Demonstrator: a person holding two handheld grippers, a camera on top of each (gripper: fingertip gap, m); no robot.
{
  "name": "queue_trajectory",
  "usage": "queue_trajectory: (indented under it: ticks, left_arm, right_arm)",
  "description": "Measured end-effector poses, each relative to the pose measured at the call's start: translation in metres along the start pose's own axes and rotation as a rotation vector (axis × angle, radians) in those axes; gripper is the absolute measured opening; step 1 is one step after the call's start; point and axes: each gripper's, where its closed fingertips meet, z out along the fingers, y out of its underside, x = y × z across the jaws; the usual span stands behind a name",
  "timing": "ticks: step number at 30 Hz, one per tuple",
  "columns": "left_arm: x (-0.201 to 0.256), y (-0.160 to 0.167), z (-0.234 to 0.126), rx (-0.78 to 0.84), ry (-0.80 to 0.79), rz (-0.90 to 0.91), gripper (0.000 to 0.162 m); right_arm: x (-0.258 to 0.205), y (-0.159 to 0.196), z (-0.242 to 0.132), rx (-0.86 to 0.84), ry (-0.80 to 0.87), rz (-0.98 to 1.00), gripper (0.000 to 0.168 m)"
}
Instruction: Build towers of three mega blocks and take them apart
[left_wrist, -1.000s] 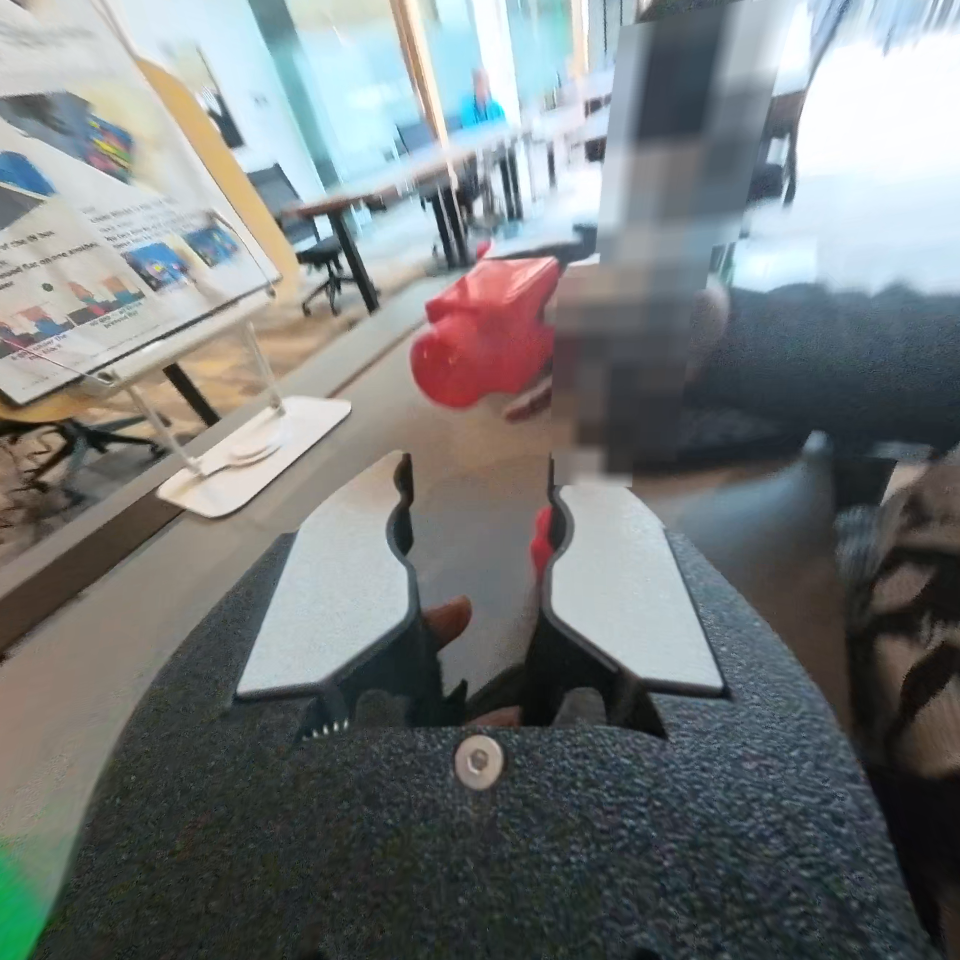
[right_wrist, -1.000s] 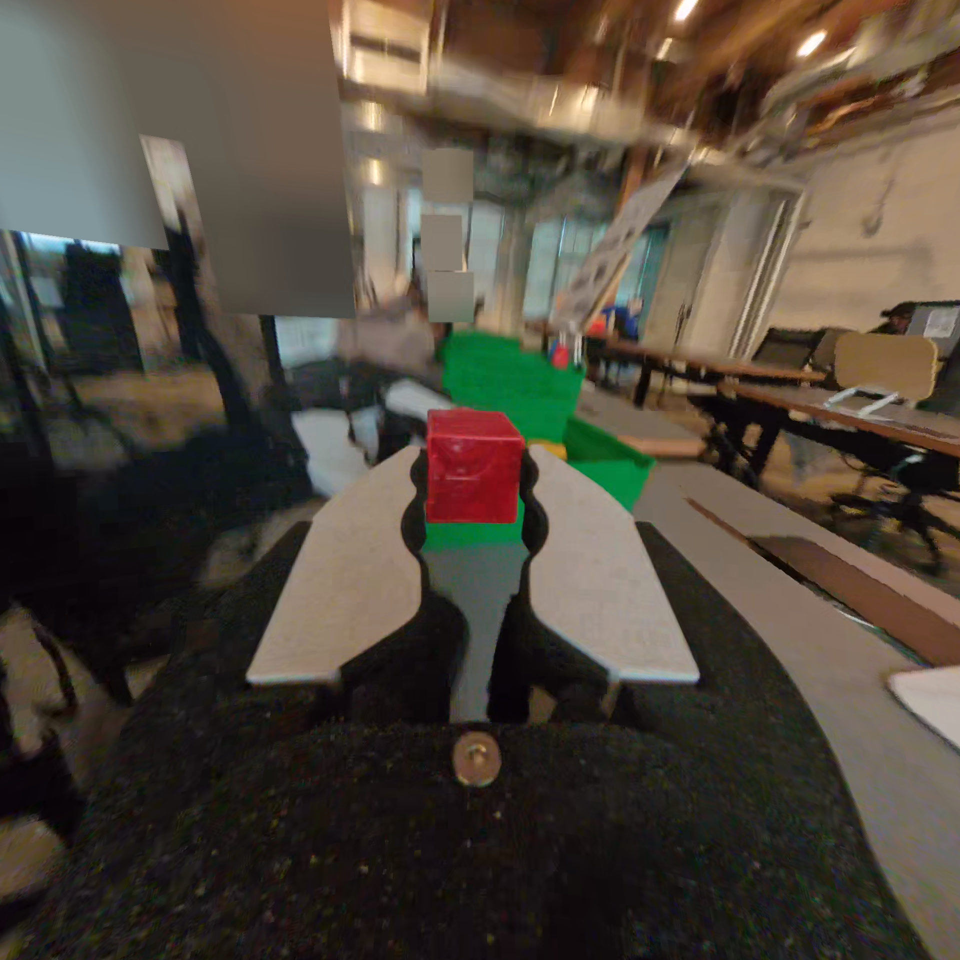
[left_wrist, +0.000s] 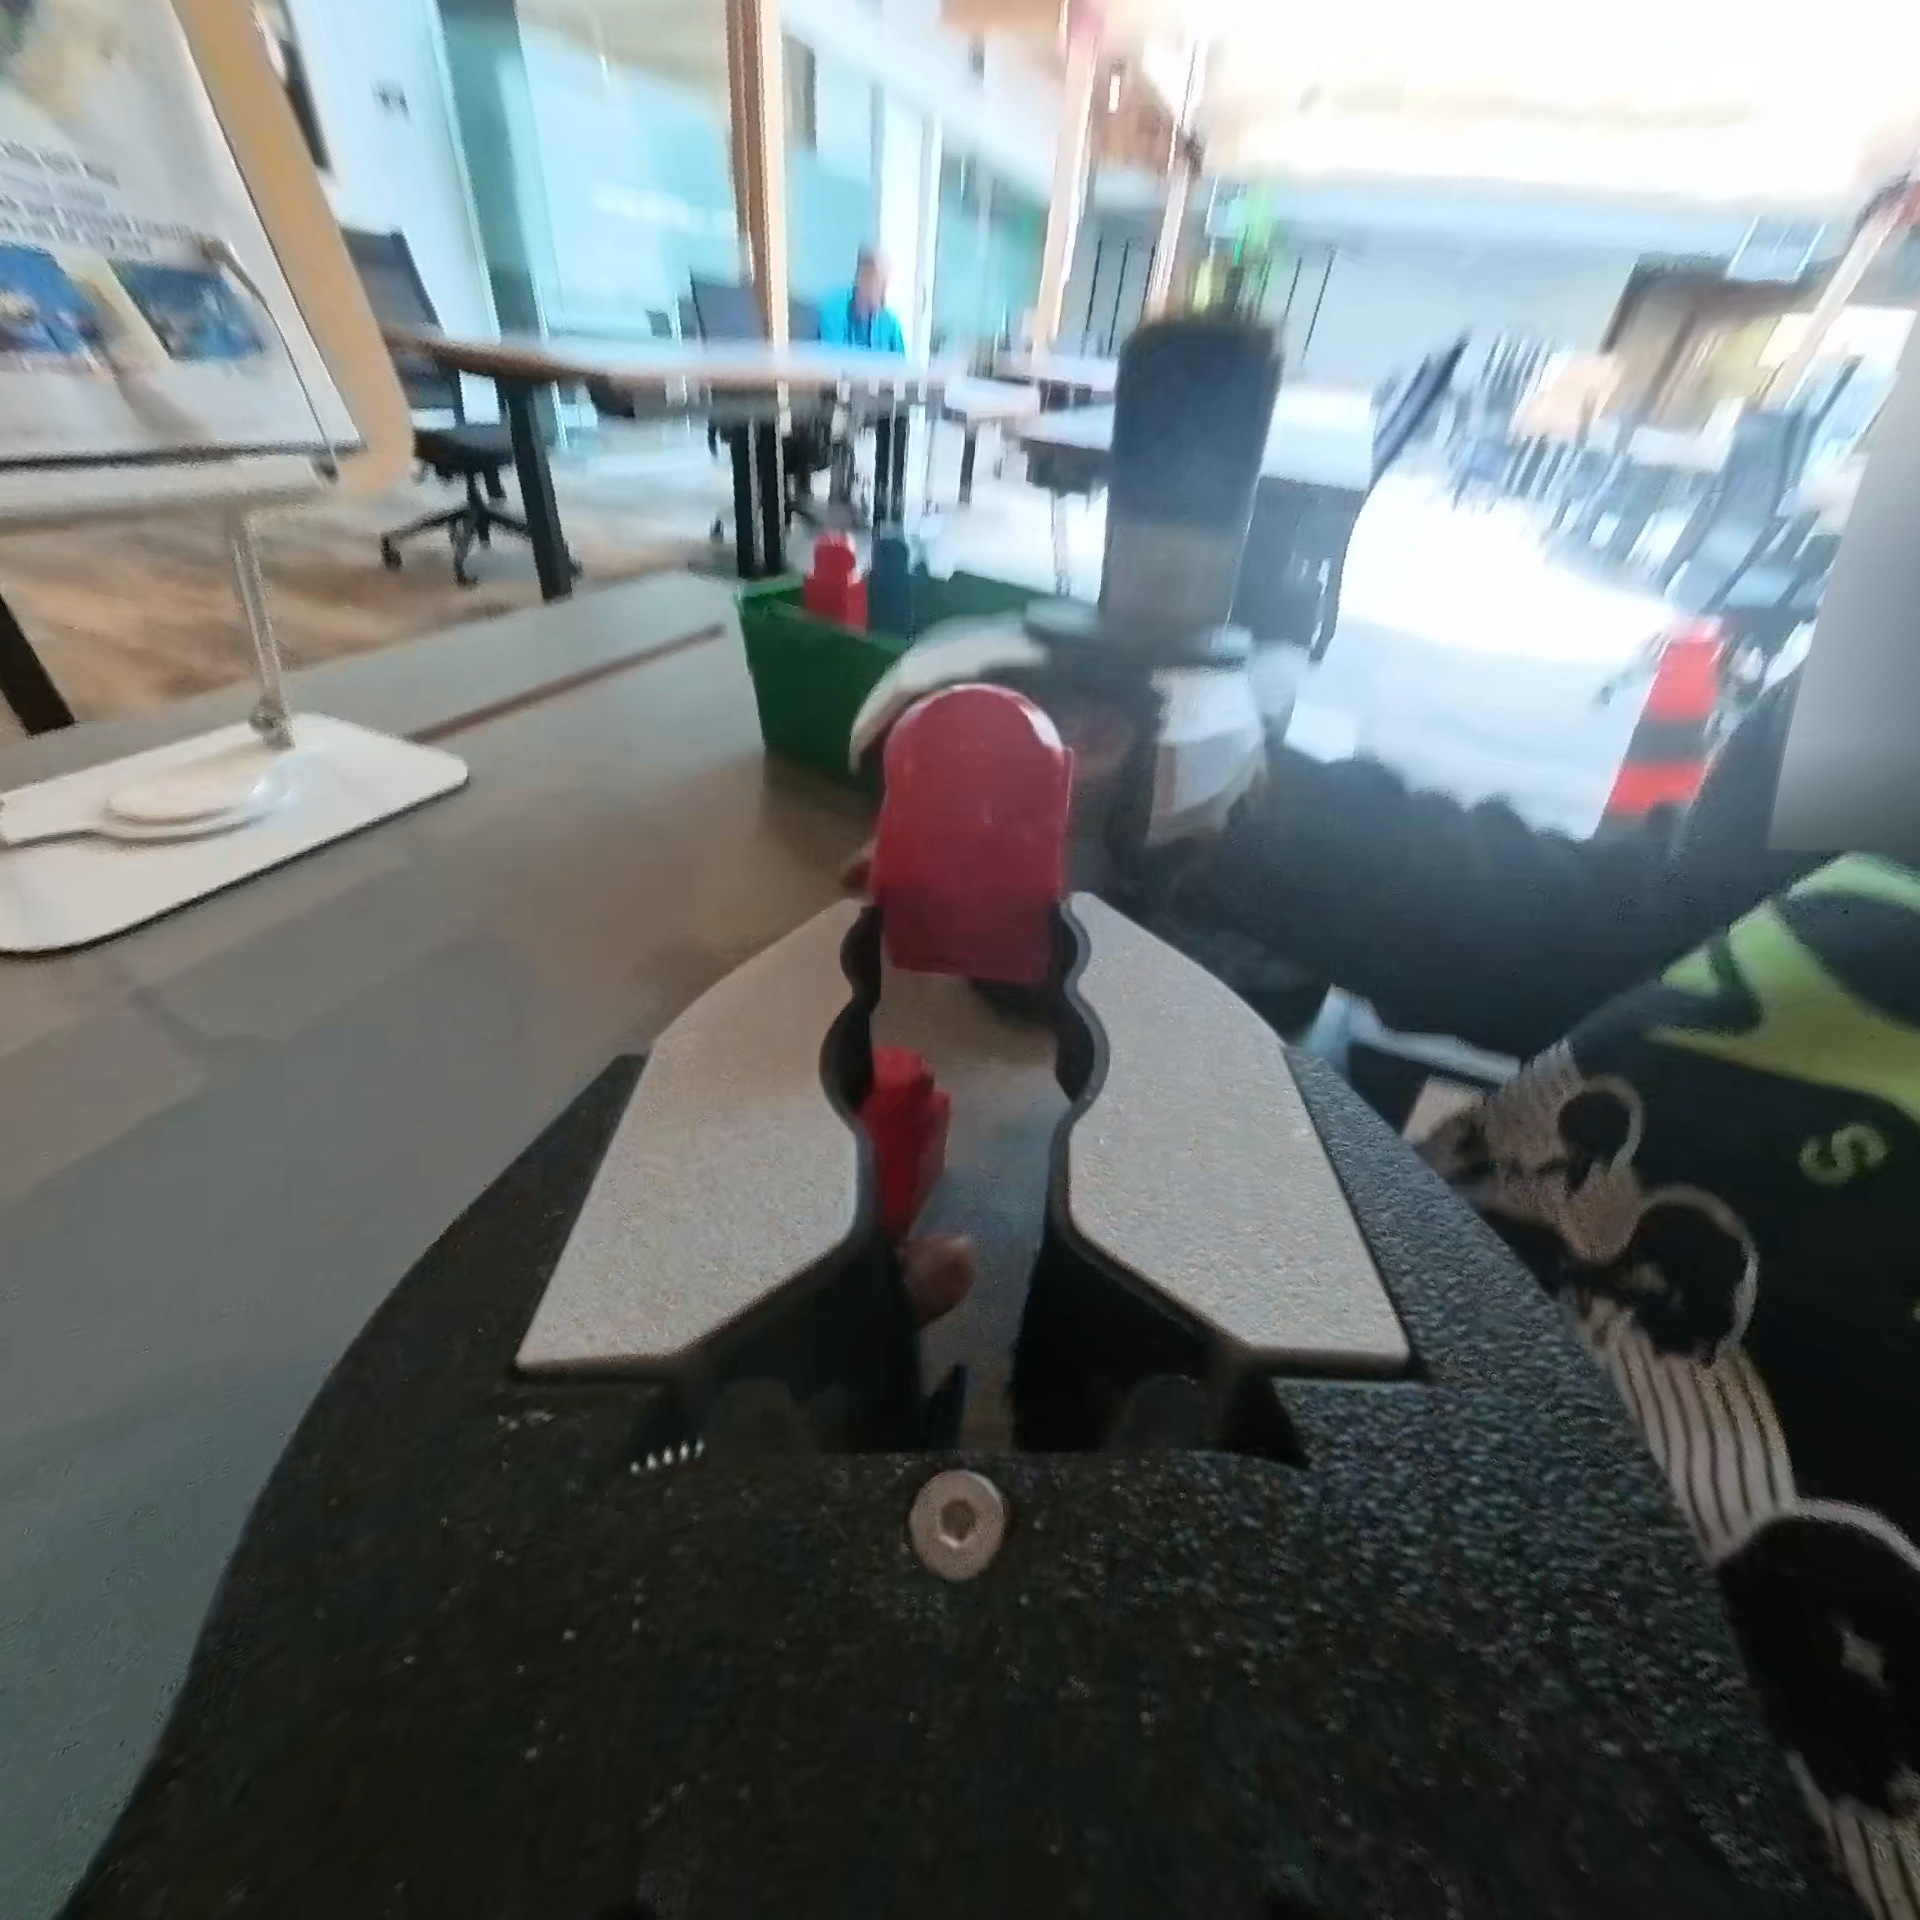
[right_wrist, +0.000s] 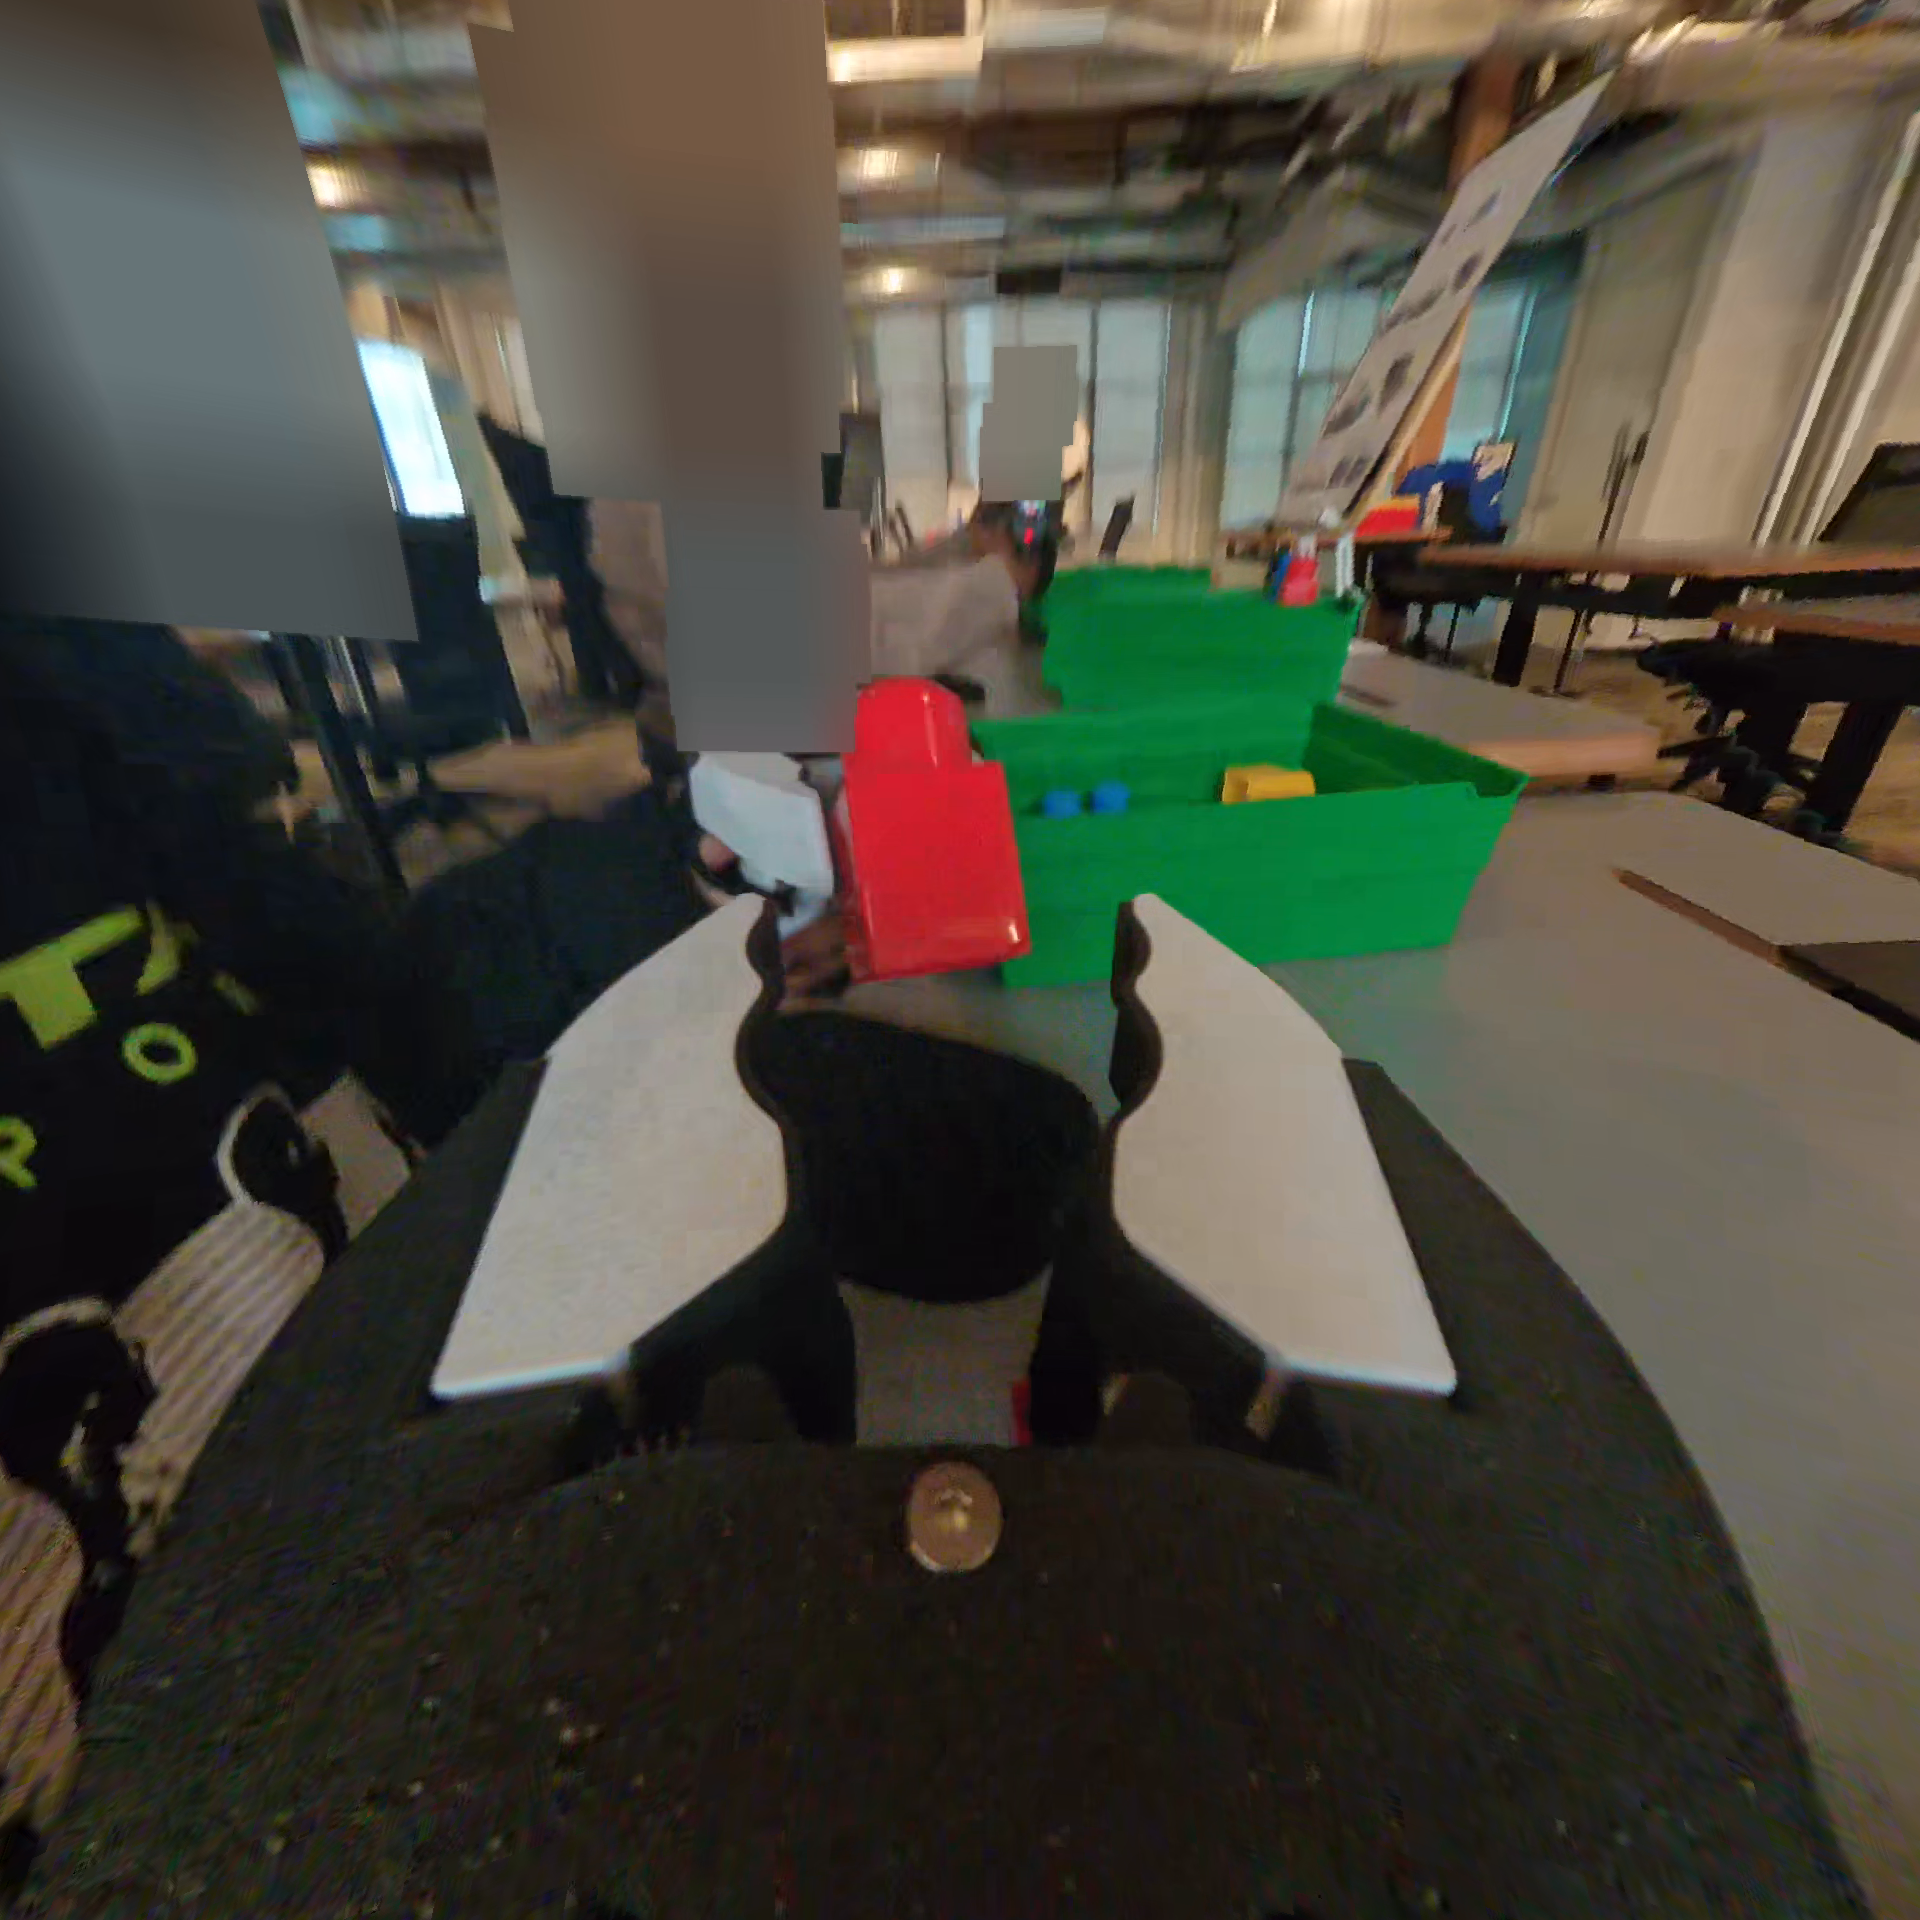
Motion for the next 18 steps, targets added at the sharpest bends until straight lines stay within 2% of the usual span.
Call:
queue_trajectory:
  ticks: [5,10,12,15,18]
  left_arm:
    - [0.005,0.025,-0.003,-0.242,-0.003,0.13,0.031]
    - [0.009,0.027,-0.001,-0.28,0.009,0.164,0.031]
    - [0.009,0.027,-0.001,-0.282,0.011,0.17,0.031]
    - [0.01,0.02,0.0,-0.229,0.007,0.159,0.032]
    - [0.01,0.015,0.003,-0.16,0.006,0.125,0.052]
  right_arm:
    - [-0.012,0.007,0.01,-0.206,-0.05,-0.164,0.055]
    - [-0.018,0.021,0.019,-0.321,-0.077,-0.243,0.047]
    - [-0.018,0.021,0.02,-0.307,-0.072,-0.257,0.034]
    - [-0.017,0.013,0.019,-0.236,-0.06,-0.247,0.034]
    - [-0.016,-0.007,0.017,-0.069,-0.048,-0.167,0.034]
